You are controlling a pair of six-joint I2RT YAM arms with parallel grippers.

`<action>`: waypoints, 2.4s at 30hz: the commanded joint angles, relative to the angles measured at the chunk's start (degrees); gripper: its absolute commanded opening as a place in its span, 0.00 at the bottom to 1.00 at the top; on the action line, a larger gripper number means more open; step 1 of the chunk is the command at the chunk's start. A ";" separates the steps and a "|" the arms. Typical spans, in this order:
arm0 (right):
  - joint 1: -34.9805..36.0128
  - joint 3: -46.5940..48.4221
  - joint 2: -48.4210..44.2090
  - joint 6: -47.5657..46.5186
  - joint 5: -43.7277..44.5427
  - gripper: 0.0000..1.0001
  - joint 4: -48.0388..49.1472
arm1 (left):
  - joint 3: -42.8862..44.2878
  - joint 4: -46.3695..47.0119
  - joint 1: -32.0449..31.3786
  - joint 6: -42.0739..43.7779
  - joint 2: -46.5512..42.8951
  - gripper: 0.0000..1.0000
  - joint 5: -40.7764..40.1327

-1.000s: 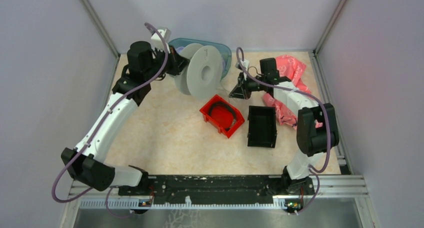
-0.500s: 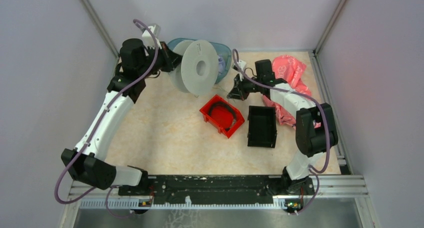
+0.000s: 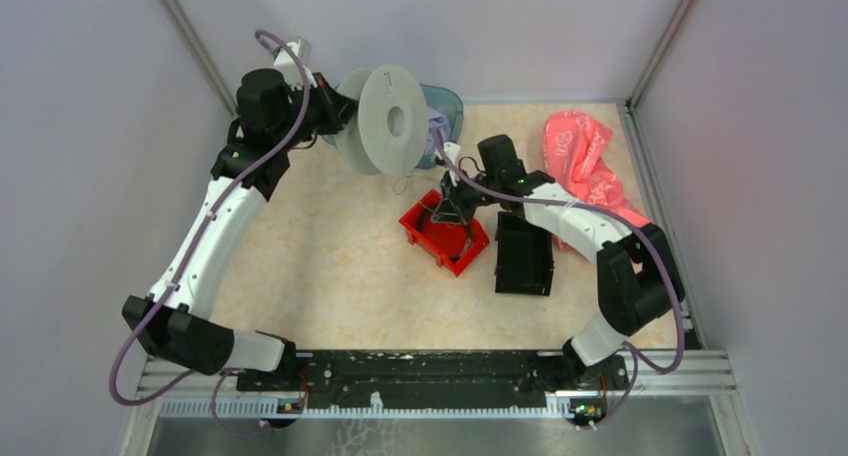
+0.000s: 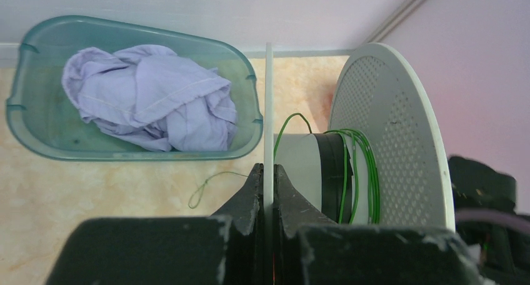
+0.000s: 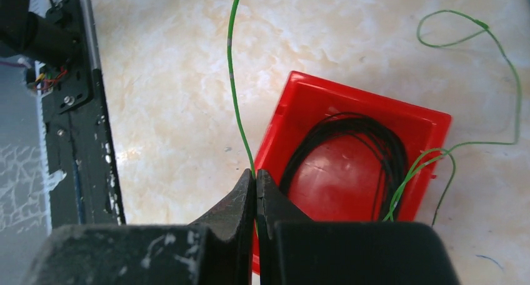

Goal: Wrap the cables
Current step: Wrap the cable around the cable reel.

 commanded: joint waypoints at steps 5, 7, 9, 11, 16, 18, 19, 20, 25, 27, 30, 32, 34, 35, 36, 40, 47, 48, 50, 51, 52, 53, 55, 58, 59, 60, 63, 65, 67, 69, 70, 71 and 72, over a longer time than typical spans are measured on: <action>6.16 -0.87 -6.56 -2.87 -2.65 0.00 0.19 | 3.15 1.95 0.20 -3.48 0.32 0.00 -11.39; 7.53 -0.17 -7.01 -4.00 -3.04 0.00 -1.14 | 2.45 2.29 0.20 -3.95 0.20 0.00 -12.72; 8.81 0.96 -7.15 -4.71 -3.91 0.00 -2.66 | 1.87 2.53 0.13 -4.00 0.15 0.00 -14.08; 9.95 2.66 -7.01 -5.06 -4.44 0.00 -4.39 | 1.33 2.73 0.05 -3.89 0.19 0.00 -15.10; 11.39 9.16 -6.33 -3.68 -3.37 0.00 -8.97 | 0.39 3.20 -1.65 -0.59 0.58 0.00 -20.89; 11.41 13.14 -6.32 -2.99 -1.94 0.00 -10.83 | -0.53 3.92 -2.89 1.55 0.59 0.00 -23.44; 11.39 14.90 -6.34 -2.79 -1.24 0.00 -11.74 | -0.82 4.39 -3.50 2.66 0.58 0.00 -24.47; 11.41 16.50 -6.48 -2.55 -0.77 0.00 -12.60 | -1.21 4.86 -4.11 3.86 0.62 0.00 -25.65; 11.39 23.62 -7.22 -0.56 2.16 0.00 -14.99 | -2.59 8.27 -8.19 11.83 0.80 0.00 -31.77; 11.42 26.63 -7.04 1.00 5.41 0.00 -15.90 | -3.35 10.02 -10.52 15.95 0.93 0.00 -34.39; 11.10 30.52 -6.47 2.40 10.42 0.00 -17.67 | -5.18 12.79 -13.15 20.52 0.48 0.00 -36.68; 10.59 31.74 -6.45 3.02 12.53 0.00 -17.88 | -6.20 13.71 -13.99 21.92 0.08 0.00 -36.94; 9.94 32.79 -6.53 3.64 13.57 0.00 -17.87 | -6.75 14.26 -14.48 23.03 -0.16 0.00 -36.85; 9.45 33.26 -6.60 4.16 13.88 0.00 -17.75 | -7.00 14.62 -14.86 23.84 -0.19 0.00 -36.94; 8.91 33.74 -6.62 4.81 14.02 0.00 -17.59 | -7.35 15.06 -15.10 24.66 -0.40 0.00 -36.90; 6.01 35.45 -6.80 7.40 13.87 0.00 -16.59 | -8.55 15.95 -15.84 27.34 -1.02 0.00 -35.60; 2.44 38.83 -6.62 8.78 15.27 0.00 -16.46 | -11.18 16.67 -18.11 34.04 -1.78 0.00 -32.94; 2.16 39.01 -6.62 8.83 15.53 0.00 -16.46 | -11.55 16.71 -18.54 35.04 -1.90 0.00 -32.46; 1.84 39.16 -6.58 8.74 16.19 0.00 -16.38 | -12.29 16.79 -19.22 36.49 -2.32 0.00 -31.13; 1.69 39.11 -6.62 8.61 16.68 0.00 -16.30 | -12.63 16.82 -19.49 36.90 -2.56 0.00 -30.12; 1.52 39.08 -6.58 8.50 17.20 0.00 -16.22 | -12.90 16.73 -19.63 37.07 -2.84 0.00 -29.12; 1.40 38.87 -6.62 8.35 17.80 0.00 -16.08 | -13.08 16.50 -19.81 37.13 -3.12 0.00 -27.30; 1.16 38.24 -6.78 7.88 19.79 0.00 -15.58 | -13.39 16.22 -19.84 36.91 -3.70 0.00 -24.75; 1.06 36.05 -7.32 6.41 25.53 0.00 -14.07 | -13.72 15.38 -19.85 36.26 -4.26 0.00 -21.16; 1.02 35.20 -7.48 5.99 27.49 0.00 -13.47 | -13.90 15.24 -19.88 35.96 -4.51 0.00 -20.30; 0.85 34.26 -7.62 5.73 29.13 0.00 -12.94 | -14.09 15.14 -19.88 35.69 -4.66 0.00 -19.61; 0.58 31.36 -8.00 5.09 32.64 0.00 -11.43 | -14.27 14.81 -19.84 34.98 -5.09 0.00 -17.86; 0.49 29.82 -8.09 4.46 34.78 0.00 -10.38 | -13.86 14.39 -19.84 34.59 -5.15 0.00 -17.05; 0.49 28.18 -8.26 3.07 37.26 0.00 -8.93 | -13.61 13.85 -19.84 34.21 -5.26 0.00 -15.92; 0.42 26.00 -8.66 1.77 40.51 0.00 -7.07 | -13.48 13.56 -19.84 33.97 -5.29 0.00 -14.86; 0.36 24.70 -8.79 1.29 41.54 0.00 -6.26 | -13.53 13.51 -19.84 33.70 -5.35 0.00 -14.52; 0.30 23.55 -8.89 0.97 42.11 0.00 -5.64 | -13.62 13.39 -19.84 33.66 -5.36 0.00 -14.33; 0.17 22.49 -8.98 0.82 42.22 0.00 -5.04 | -13.68 13.37 -19.84 33.49 -5.39 0.00 -14.22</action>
